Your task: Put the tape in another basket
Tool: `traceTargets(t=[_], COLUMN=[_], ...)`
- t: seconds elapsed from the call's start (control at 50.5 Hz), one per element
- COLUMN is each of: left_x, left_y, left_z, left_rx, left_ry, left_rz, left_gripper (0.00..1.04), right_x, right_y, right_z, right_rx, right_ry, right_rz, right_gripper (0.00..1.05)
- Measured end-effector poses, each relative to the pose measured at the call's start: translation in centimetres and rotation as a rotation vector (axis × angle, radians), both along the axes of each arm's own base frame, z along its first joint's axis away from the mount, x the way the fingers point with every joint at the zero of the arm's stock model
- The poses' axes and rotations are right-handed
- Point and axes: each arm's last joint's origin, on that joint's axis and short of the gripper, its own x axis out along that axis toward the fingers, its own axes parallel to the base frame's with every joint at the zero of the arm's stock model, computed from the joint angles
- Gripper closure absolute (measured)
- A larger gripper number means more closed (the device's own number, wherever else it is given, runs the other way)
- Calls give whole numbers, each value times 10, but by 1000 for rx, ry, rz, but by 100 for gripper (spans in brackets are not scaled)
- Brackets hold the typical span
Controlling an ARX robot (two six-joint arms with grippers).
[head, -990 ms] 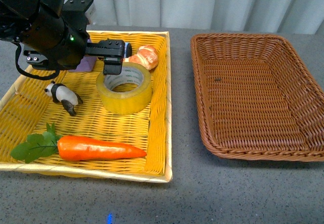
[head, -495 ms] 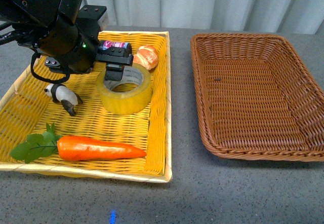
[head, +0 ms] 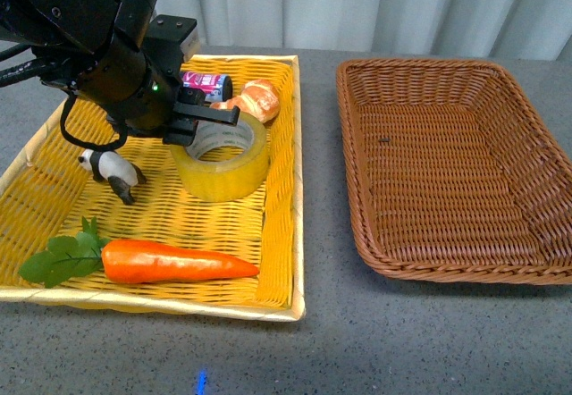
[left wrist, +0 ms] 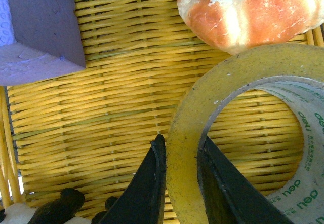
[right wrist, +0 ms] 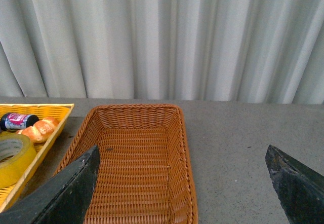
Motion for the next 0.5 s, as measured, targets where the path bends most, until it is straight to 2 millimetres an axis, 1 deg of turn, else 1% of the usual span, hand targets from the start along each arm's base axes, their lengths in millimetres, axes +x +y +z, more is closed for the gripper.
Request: traceTargets(t=[0.099,0.238,0.317,0.416,0.475,0.495], left_x=[1,3,6,16,21,21], left_y=[0,1,1,-4,-8,-8], left_z=[2,10,22,58,76,80], left_rx=[-11,-7,-24,-18,3,7], left_ry=[-1,-23,-53,-159,-203,-210], left_rz=[-12,-71,-125,-235,-291,-300], left_gripper=[90,90,90,90,90,90], right_x=[0,0,0,0,0,0], right_y=[0,0,0,0,0,0], right_z=[0,0,0,0,0,0], right_rx=[0,0,0,0,0,0], right_ry=[0,0,0,0,0,0], right_rz=[0,0,0,0,0,0], right_gripper=[9,9,9,9,9,9])
